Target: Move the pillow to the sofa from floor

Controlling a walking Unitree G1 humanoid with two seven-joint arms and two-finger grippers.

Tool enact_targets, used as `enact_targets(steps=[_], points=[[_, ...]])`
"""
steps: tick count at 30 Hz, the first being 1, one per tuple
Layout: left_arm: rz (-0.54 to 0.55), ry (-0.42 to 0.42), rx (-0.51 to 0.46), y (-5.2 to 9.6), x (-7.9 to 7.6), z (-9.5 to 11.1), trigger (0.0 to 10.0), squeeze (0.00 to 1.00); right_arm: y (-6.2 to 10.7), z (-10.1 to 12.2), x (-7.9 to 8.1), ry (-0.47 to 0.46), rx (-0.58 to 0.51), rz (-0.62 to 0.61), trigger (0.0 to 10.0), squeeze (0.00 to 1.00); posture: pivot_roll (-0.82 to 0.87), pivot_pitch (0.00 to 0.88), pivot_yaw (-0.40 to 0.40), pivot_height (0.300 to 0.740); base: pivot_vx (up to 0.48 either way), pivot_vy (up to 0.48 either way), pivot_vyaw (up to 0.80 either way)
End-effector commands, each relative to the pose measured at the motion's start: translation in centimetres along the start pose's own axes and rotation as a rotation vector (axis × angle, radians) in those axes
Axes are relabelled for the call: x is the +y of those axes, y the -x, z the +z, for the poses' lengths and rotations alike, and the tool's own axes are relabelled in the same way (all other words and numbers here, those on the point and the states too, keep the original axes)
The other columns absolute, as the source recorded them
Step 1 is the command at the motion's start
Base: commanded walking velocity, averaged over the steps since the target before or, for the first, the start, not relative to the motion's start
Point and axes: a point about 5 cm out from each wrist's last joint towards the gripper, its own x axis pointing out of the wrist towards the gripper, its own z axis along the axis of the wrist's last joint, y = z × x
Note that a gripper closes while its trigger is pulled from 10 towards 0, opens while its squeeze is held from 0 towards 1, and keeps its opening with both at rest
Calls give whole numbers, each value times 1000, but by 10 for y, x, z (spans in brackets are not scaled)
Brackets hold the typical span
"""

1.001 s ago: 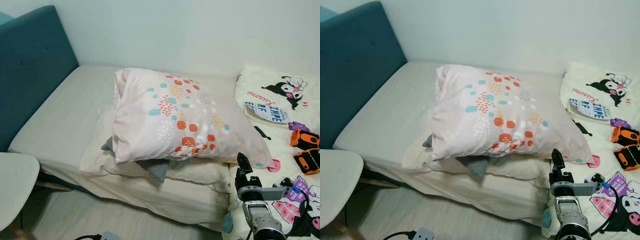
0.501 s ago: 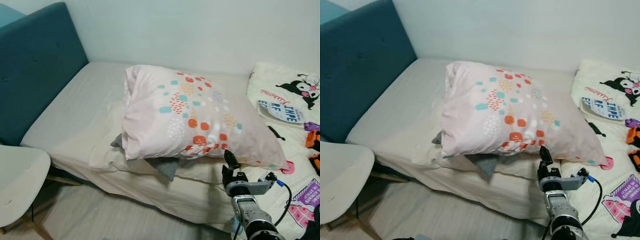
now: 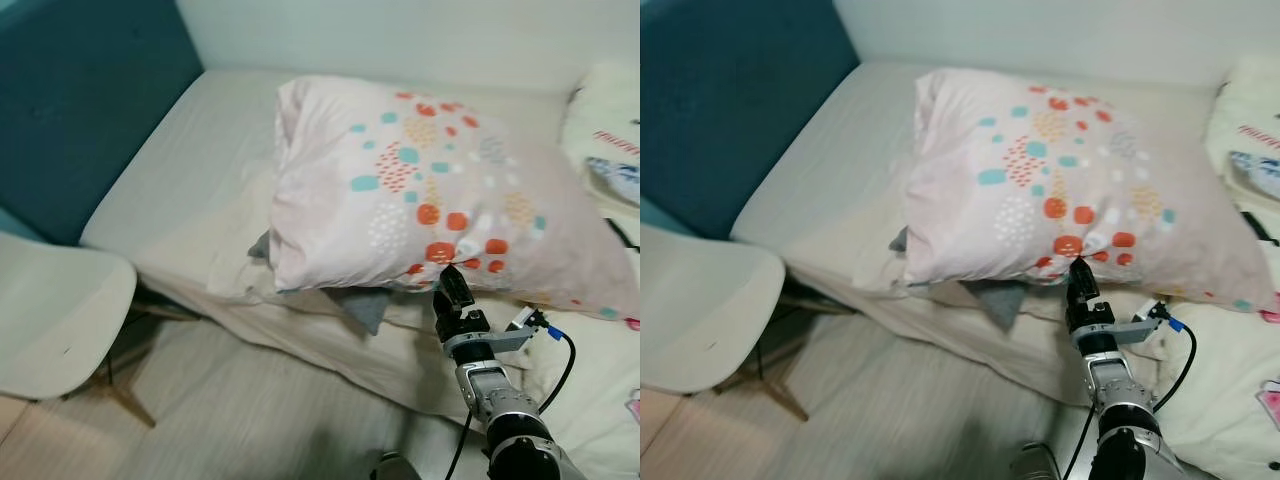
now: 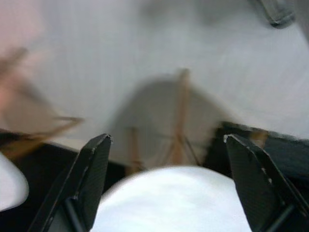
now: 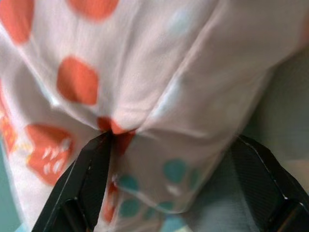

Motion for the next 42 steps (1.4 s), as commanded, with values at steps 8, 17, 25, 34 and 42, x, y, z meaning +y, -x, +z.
enact_targets(steps=[8,17,25,34,42], points=[[174,104,-70,10,63,-5,10000,0,-36,29,48,40,-59,225,10000,0,-8,439,205,740,0,0,0],[150,82,-78,15,52,-20,10000,0,-50,41,62,142,-142,235,0,0,11,427,202,740,0,0,0],[138,91,-92,14,45,-15,10000,0,-53,60,75,146,-228,274,0,0,9,395,198,740,0,0,0],[132,108,-152,1,39,27,10000,0,-60,78,95,236,-246,335,0,0,-51,303,171,740,0,0,0],[119,127,-246,-8,32,77,10000,0,-60,110,193,480,-307,644,0,0,-130,211,148,740,0,0,0]])
